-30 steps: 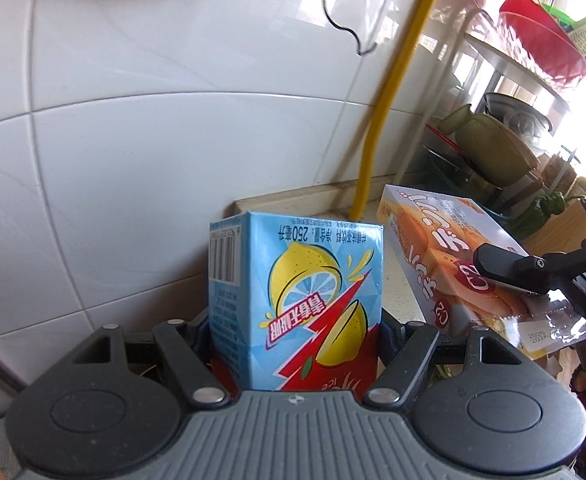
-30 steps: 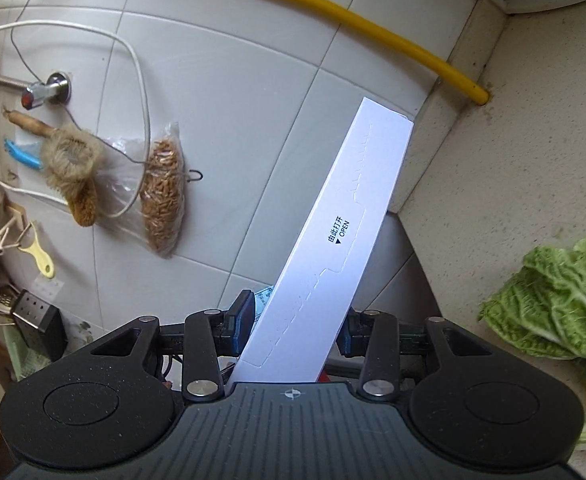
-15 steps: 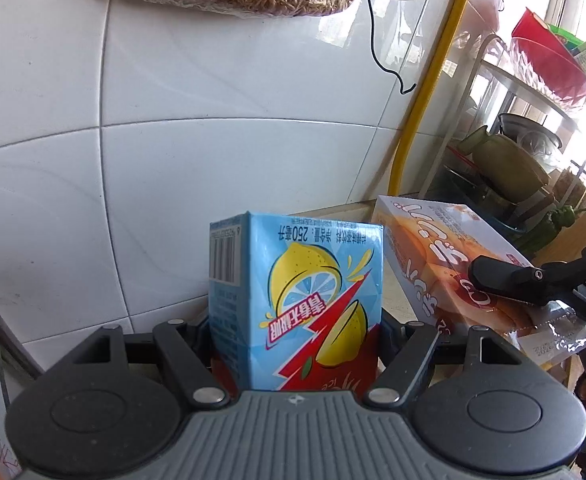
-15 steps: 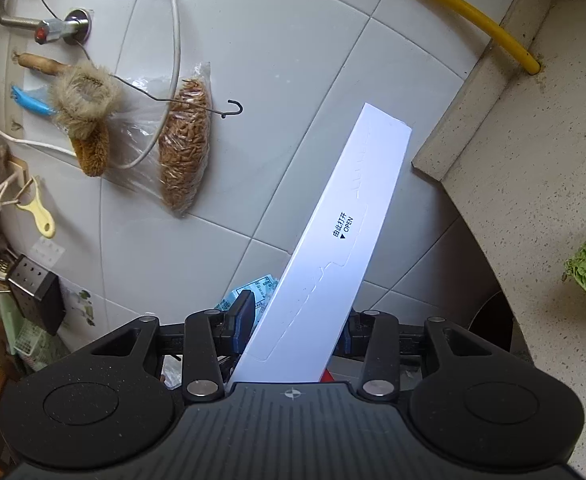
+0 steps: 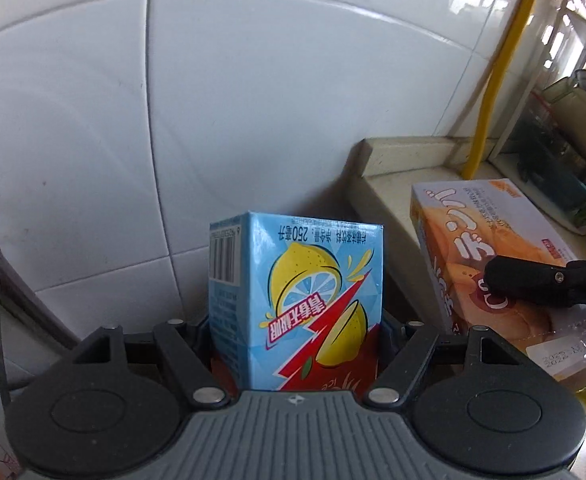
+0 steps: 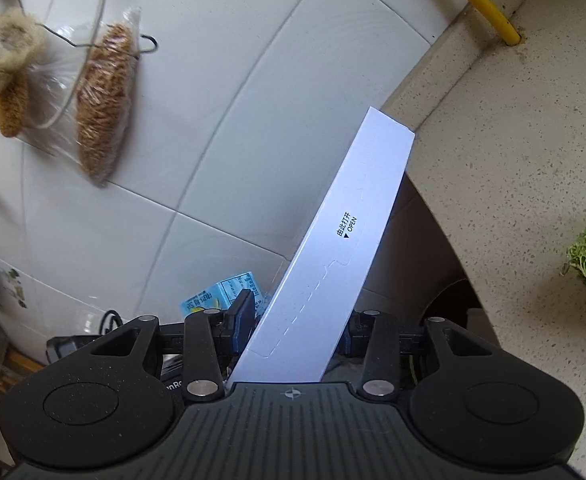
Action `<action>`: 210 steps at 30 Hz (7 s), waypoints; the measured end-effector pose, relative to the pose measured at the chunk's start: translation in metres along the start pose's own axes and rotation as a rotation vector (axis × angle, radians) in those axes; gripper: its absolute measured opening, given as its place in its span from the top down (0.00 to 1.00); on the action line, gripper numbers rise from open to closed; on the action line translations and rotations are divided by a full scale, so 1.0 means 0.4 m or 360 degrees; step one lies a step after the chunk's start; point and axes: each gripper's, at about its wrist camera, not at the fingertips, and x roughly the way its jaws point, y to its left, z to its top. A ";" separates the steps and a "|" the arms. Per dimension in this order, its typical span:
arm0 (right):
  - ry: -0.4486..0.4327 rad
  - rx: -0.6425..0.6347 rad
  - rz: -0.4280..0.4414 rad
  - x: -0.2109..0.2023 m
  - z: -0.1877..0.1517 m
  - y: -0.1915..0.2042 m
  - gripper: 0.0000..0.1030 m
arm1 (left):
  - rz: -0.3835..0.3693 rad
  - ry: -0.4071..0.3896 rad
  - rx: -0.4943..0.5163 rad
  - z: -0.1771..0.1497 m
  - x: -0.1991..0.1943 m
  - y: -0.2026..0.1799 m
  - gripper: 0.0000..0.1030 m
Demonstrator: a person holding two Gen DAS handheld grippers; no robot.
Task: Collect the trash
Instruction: 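Open the left tool over the bin while the right tool releases its box, then move both tools back toward the cabbage leaves on the counter, then grasp a bunch of cabbage leaves with the right tool and lift, then pick up the white foam net with the right tool while the left tool grasps a cabbage leaf, then carry the held cabbage leaves and foam net with both tools over the bin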
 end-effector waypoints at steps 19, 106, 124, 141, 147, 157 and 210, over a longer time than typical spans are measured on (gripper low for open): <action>0.0332 -0.0900 -0.0829 0.341 -0.044 0.061 0.32 | 0.0190 0.0437 -0.0466 -0.019 0.307 0.118 0.31; -0.0776 0.0004 -0.1414 -0.757 0.161 -0.287 0.44 | -0.1101 0.0463 0.1375 0.008 0.268 -0.896 0.21; -0.0307 -0.0200 -0.1702 -0.641 0.267 -0.464 0.05 | -0.0960 0.0334 0.1569 -0.028 0.276 -0.966 0.11; -0.0185 -0.0249 -0.1621 -0.610 0.237 -0.445 0.00 | -0.0951 0.0254 0.1580 -0.031 0.277 -0.967 0.36; -0.0171 -0.0299 -0.1664 -0.584 0.248 -0.425 0.19 | -0.0883 0.0296 0.1622 -0.056 0.284 -0.993 0.05; -0.0308 -0.0097 -0.1332 -0.598 0.233 -0.407 0.58 | -0.0904 0.0301 0.1328 0.011 0.256 -0.952 0.71; -0.0318 -0.0679 -0.0585 -0.317 0.125 0.150 0.58 | -0.0318 -0.0398 0.0548 0.117 -0.237 -0.360 0.90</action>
